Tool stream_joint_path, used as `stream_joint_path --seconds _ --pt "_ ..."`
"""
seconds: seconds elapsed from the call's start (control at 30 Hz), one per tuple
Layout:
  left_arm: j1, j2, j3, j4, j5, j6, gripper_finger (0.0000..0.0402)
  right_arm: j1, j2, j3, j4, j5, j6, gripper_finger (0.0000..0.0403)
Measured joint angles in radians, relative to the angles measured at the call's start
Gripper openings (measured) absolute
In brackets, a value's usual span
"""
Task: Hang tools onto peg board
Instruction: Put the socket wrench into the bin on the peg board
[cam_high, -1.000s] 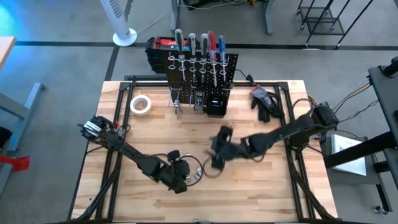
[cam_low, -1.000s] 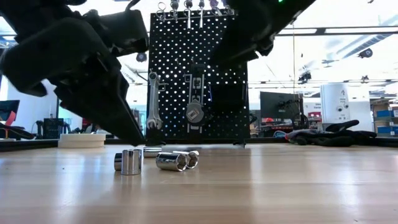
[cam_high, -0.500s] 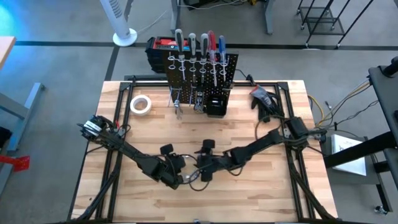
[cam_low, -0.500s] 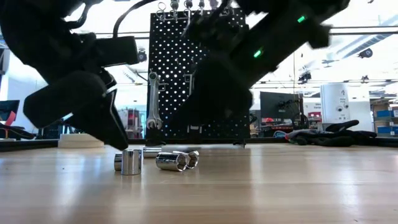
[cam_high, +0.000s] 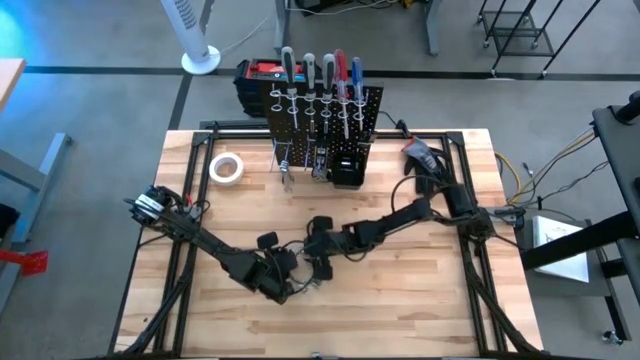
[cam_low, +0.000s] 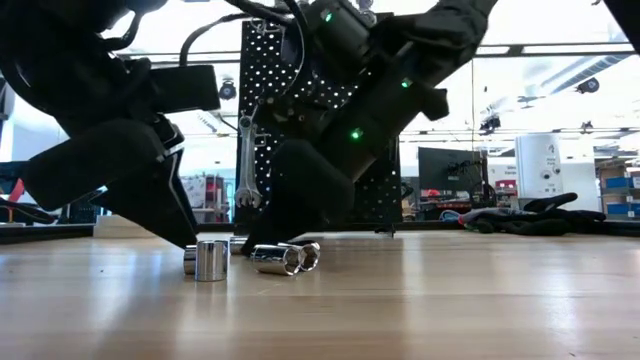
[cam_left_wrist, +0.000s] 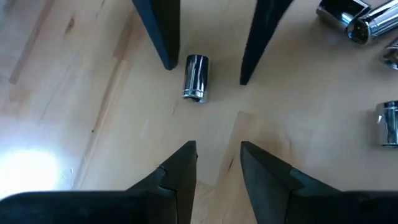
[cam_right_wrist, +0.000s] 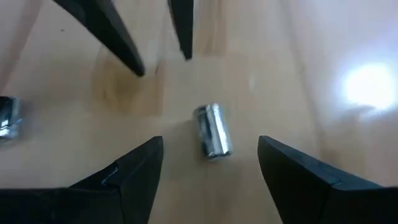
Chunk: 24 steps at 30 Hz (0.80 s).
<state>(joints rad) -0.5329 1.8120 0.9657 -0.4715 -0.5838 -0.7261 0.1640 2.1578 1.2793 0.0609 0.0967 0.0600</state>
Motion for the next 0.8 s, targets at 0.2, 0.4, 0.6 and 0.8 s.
stream_joint_path --seconds 0.2,0.4,0.6,0.8 --pt "-0.001 0.000 0.000 0.001 0.001 0.000 0.0114 -0.029 0.002 0.004 0.002 -0.079 -0.008 0.0172" --pt "-0.001 0.001 0.000 0.001 0.001 -0.017 0.0114 -0.039 0.003 0.004 0.011 -0.082 -0.027 0.0096" --pt "-0.001 0.001 0.000 0.001 0.000 -0.024 0.0114 -0.027 0.003 0.004 0.012 -0.067 -0.028 0.0032" --pt "-0.001 0.001 0.000 0.003 0.016 -0.043 0.0114 0.019 -0.023 0.003 -0.017 0.054 -0.012 0.0032"
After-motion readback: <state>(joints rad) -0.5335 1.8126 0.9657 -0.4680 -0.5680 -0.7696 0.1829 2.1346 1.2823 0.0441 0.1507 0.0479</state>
